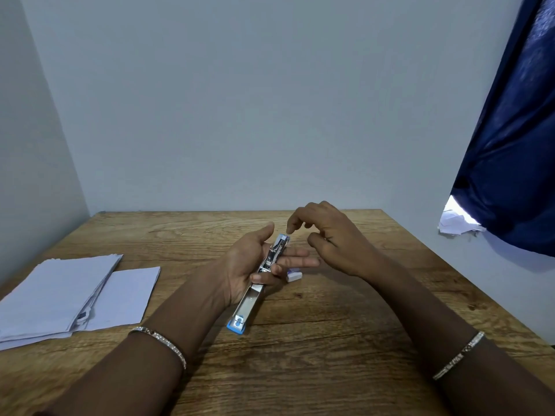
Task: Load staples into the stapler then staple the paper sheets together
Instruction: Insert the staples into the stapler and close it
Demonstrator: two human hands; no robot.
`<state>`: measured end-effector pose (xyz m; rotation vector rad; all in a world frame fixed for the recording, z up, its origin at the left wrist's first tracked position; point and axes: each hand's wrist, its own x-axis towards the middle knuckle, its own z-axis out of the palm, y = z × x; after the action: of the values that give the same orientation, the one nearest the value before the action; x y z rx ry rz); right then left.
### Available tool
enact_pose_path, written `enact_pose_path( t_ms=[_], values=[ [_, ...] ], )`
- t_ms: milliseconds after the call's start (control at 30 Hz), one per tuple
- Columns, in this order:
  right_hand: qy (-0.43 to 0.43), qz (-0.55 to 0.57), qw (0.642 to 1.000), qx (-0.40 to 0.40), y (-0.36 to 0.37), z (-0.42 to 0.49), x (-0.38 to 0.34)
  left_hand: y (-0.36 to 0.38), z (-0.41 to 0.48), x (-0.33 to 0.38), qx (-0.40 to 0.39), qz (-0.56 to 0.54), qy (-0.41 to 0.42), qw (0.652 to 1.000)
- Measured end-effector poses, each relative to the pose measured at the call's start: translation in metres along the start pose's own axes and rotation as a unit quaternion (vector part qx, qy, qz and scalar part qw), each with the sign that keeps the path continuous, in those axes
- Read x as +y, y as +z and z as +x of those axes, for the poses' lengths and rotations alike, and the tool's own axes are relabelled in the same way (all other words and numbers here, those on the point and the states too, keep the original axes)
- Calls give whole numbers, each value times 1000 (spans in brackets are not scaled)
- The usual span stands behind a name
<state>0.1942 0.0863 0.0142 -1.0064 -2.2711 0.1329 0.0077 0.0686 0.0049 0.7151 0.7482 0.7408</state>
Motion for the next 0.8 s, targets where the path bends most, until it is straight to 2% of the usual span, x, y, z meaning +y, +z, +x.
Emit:
enact_pose_path(
  t_ms=[167, 300, 367, 500, 700, 800],
  values=[
    [37, 103, 994, 33, -4, 0, -6, -1, -3, 2, 21, -10, 21, 999],
    [43, 201, 978, -34, -4, 1, -18, -3, -1, 1, 41, -2, 34, 999],
    [29, 225, 973, -32, 3, 2, -24, -1, -3, 0, 45, 1, 42, 998],
    [24, 218, 976, 9, 14, 2, -26, 7, -5, -3, 42, 4, 56, 998],
    [95, 194, 976, 41, 21, 2, -20, 12, -7, -2, 83, 13, 82, 993],
    [127, 199, 969, 69, 23, 1, -20, 12, -8, -2, 71, -10, 75, 995]
  ],
)
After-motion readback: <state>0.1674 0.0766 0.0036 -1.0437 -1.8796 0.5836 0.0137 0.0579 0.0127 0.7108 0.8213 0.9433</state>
